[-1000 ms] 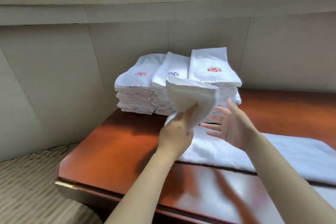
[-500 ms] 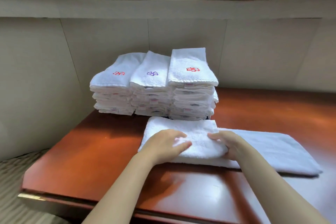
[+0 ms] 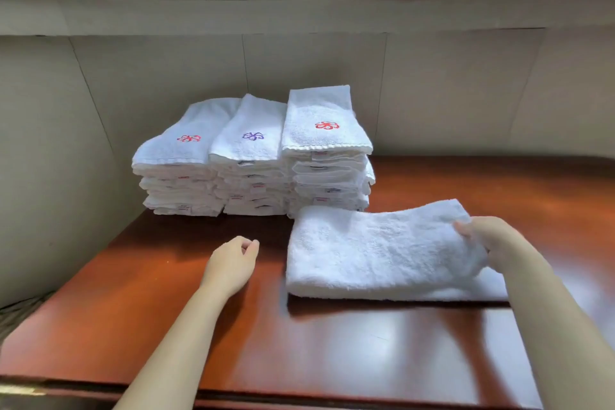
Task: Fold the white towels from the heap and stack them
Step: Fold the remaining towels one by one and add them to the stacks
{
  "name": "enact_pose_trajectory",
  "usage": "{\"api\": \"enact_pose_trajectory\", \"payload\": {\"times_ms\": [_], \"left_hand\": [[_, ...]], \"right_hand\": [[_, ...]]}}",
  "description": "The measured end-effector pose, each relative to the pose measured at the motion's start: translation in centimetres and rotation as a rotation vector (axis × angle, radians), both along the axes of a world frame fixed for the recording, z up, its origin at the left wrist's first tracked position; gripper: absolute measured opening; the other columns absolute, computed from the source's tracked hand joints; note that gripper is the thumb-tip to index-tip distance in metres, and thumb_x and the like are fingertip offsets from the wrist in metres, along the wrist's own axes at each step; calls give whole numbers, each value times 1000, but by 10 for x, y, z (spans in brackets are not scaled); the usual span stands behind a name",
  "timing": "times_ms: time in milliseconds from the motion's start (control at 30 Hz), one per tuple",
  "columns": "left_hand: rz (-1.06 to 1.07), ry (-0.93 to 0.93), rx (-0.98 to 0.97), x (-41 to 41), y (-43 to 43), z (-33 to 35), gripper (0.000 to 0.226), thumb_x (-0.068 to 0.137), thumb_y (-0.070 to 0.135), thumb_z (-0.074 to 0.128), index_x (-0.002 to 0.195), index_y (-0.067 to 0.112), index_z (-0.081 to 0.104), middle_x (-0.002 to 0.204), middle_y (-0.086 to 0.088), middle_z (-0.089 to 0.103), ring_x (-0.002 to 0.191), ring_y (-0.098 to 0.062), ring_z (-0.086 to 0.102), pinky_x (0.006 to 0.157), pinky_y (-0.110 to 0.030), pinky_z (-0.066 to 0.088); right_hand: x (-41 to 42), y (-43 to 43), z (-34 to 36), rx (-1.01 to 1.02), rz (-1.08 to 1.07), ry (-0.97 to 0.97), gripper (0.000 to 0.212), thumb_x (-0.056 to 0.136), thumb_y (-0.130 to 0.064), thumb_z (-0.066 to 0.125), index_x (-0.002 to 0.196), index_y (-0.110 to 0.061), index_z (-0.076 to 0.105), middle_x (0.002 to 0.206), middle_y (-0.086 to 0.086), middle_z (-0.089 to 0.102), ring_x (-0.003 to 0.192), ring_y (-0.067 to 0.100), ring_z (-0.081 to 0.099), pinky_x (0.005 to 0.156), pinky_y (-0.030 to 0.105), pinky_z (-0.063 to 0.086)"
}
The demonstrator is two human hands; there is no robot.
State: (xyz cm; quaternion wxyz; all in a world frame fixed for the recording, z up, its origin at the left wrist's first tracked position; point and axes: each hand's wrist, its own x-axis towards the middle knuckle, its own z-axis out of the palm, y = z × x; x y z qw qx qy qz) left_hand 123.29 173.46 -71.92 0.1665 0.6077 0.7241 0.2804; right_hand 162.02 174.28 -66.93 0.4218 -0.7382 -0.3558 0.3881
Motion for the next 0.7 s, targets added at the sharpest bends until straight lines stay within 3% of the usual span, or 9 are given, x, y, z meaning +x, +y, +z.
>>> {"api": "enact_pose_trajectory", "payload": {"times_ms": [100, 167, 267, 367, 467, 500, 600, 633, 700], "left_hand": [[-66, -39, -30, 19, 2, 4, 31, 99, 42, 39, 98, 20, 61, 102, 1, 64, 92, -23, 59, 70, -28, 40], [-98, -48, -57, 37, 1, 7, 33, 98, 47, 38, 95, 22, 60, 100, 0, 65, 96, -24, 59, 73, -29, 40], [-128, -101, -114, 71, 2, 11, 40, 95, 55, 36, 98, 21, 58, 97, 0, 64, 99, -23, 59, 76, -31, 41], [-118, -240, -214, 99, 4, 14, 53, 88, 57, 48, 120, 16, 47, 113, -3, 60, 106, -26, 57, 87, -34, 45], [-102, -296, -288, 110, 8, 16, 77, 82, 44, 67, 138, 8, 28, 129, -9, 52, 114, -29, 53, 98, -38, 44], [-101, -342, -298, 110, 11, 17, 78, 81, 38, 69, 139, 6, 29, 127, -9, 52, 112, -28, 54, 95, -37, 46], [-121, -468, -268, 91, 20, 30, 60, 82, 26, 73, 131, 3, 45, 105, -3, 58, 88, -18, 59, 70, -29, 46], [-107, -440, -247, 80, 22, 34, 57, 82, 26, 73, 128, 3, 49, 105, -4, 59, 87, -18, 58, 69, -28, 44], [-22, -290, -249, 58, 26, 39, 63, 82, 34, 72, 132, 4, 48, 124, -10, 56, 104, -27, 55, 81, -33, 42]], "right_hand": [[33, -7, -7, -12, -106, -48, 43, 94, -16, 58, 123, 14, 50, 105, 13, 50, 97, 27, 48, 86, 38, 41], [49, -9, -11, -50, -142, -30, 45, 93, -16, 59, 124, 15, 49, 106, 14, 49, 99, 30, 48, 91, 44, 42], [61, -13, -15, -80, -163, -58, 43, 92, -18, 62, 120, 13, 53, 104, 14, 53, 97, 30, 52, 89, 42, 44], [60, -16, -21, -109, -156, -97, 39, 89, -20, 65, 113, 10, 57, 93, 9, 55, 85, 27, 52, 78, 35, 39], [60, -20, -22, -104, -132, -124, 33, 89, -21, 65, 109, 4, 57, 89, 8, 55, 82, 27, 50, 75, 33, 35], [61, -22, -20, -96, -120, -127, 35, 89, -22, 65, 110, 5, 57, 89, 9, 56, 85, 29, 52, 76, 34, 37], [53, -30, -11, -142, -7, -145, 35, 87, -25, 67, 109, 1, 60, 100, 14, 62, 96, 32, 61, 83, 36, 47], [48, -32, -9, -168, 62, -155, 30, 87, -25, 67, 103, -1, 62, 98, 14, 64, 93, 31, 63, 82, 36, 50], [34, -34, -8, -182, 202, -182, 20, 85, -24, 68, 90, -4, 65, 84, 11, 64, 74, 27, 62, 73, 34, 51]]}}
